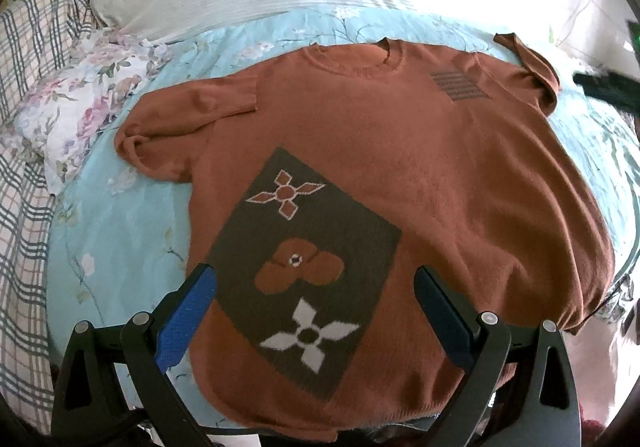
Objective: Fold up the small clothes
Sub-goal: 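Grasp the sweater's sleeve cuff with the right gripper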
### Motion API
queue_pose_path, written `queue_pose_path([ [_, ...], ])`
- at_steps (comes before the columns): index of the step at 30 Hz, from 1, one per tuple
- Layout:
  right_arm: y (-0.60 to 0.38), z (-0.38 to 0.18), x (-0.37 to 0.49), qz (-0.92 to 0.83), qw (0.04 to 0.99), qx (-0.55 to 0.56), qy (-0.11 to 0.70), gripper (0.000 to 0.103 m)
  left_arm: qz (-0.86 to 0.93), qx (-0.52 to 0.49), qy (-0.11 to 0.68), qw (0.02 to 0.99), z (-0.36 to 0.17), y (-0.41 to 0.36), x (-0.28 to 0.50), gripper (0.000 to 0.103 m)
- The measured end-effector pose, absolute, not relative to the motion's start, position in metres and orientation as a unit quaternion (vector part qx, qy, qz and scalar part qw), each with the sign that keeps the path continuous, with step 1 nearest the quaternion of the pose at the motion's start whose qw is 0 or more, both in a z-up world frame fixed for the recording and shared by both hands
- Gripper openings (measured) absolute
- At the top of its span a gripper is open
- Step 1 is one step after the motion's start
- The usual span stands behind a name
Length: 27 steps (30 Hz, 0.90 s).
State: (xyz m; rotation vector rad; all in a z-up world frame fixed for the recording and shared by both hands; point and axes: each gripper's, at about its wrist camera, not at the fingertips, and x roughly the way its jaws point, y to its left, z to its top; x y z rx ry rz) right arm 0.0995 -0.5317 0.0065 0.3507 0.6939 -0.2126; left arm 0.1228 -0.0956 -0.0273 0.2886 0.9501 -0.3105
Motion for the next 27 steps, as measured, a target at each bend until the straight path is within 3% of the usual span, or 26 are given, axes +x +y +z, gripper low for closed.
queue_pose_path([
  [3,-0.582,0.004,0.135,-0.134,0.912,0.186,0.339,0.038,-0.151,0.136,0.467,0.861,-0.035,-0.103,0.133,0.099],
  [13,-0.711,-0.017,0.266,-0.209,0.885,0.204,0.362,0.037,-0.149,0.135,0.503,0.841,-0.067,-0.134,0.17,0.099],
  [20,-0.736,-0.048,0.318,-0.224,0.866,0.189,0.406,0.036,-0.148,0.13,0.525,0.828,-0.087,-0.147,0.196,0.099],
  [23,-0.737,-0.057,0.317,-0.222,0.859,0.188,0.421,0.006,-0.15,0.127,0.528,0.826,-0.09,-0.15,0.2,0.099],
  [27,-0.715,-0.041,0.295,-0.178,0.88,0.211,0.386,0.005,-0.156,0.124,0.524,0.828,-0.091,-0.15,0.2,0.099],
])
